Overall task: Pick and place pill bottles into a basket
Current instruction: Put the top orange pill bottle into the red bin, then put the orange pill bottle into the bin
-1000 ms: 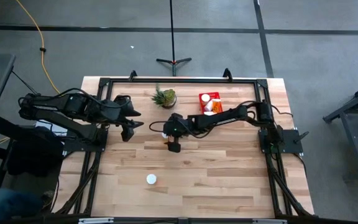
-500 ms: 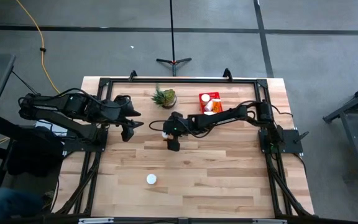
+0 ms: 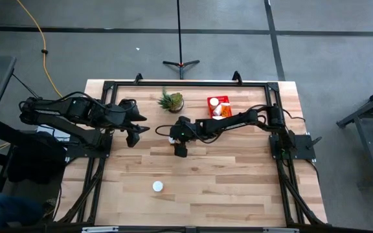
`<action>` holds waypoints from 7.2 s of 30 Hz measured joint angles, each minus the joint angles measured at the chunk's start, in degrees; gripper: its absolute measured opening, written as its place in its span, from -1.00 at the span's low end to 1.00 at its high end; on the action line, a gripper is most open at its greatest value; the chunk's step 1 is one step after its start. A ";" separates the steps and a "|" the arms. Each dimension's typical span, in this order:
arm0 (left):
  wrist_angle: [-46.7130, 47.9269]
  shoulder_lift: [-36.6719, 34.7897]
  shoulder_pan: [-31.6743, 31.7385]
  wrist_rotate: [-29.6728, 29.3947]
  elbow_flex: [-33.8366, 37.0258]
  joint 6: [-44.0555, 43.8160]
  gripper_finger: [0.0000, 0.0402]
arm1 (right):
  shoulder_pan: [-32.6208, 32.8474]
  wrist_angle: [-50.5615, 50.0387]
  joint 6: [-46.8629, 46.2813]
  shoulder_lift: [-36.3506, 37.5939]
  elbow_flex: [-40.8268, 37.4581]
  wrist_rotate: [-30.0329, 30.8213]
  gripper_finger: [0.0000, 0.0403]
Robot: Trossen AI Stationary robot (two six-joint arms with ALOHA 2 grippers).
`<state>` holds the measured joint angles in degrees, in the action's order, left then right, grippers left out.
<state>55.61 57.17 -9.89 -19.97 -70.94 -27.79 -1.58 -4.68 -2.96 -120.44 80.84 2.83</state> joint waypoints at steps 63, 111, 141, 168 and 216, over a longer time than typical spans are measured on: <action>2.58 0.02 0.12 -0.02 -0.02 0.59 0.19 | -22.87 -32.31 -6.30 25.07 -13.87 -6.23 -0.02; -11.21 0.00 0.11 1.62 3.26 1.66 0.19 | -9.78 -18.27 -16.40 50.31 -15.30 5.59 0.04; -86.78 15.69 0.07 2.93 27.24 8.19 0.20 | 16.96 23.03 -1.07 74.16 -51.78 45.84 -0.08; -45.43 15.78 -11.53 31.00 17.82 -6.36 0.52 | 16.87 21.39 -6.05 74.07 -51.78 47.15 -0.19; -28.26 34.69 -23.26 17.99 15.15 9.97 0.84 | 16.83 9.67 -6.05 74.03 -51.76 46.53 -0.26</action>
<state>27.36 91.85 -33.15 -1.98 -55.79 -17.82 15.25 4.99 -9.02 -46.41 29.08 49.36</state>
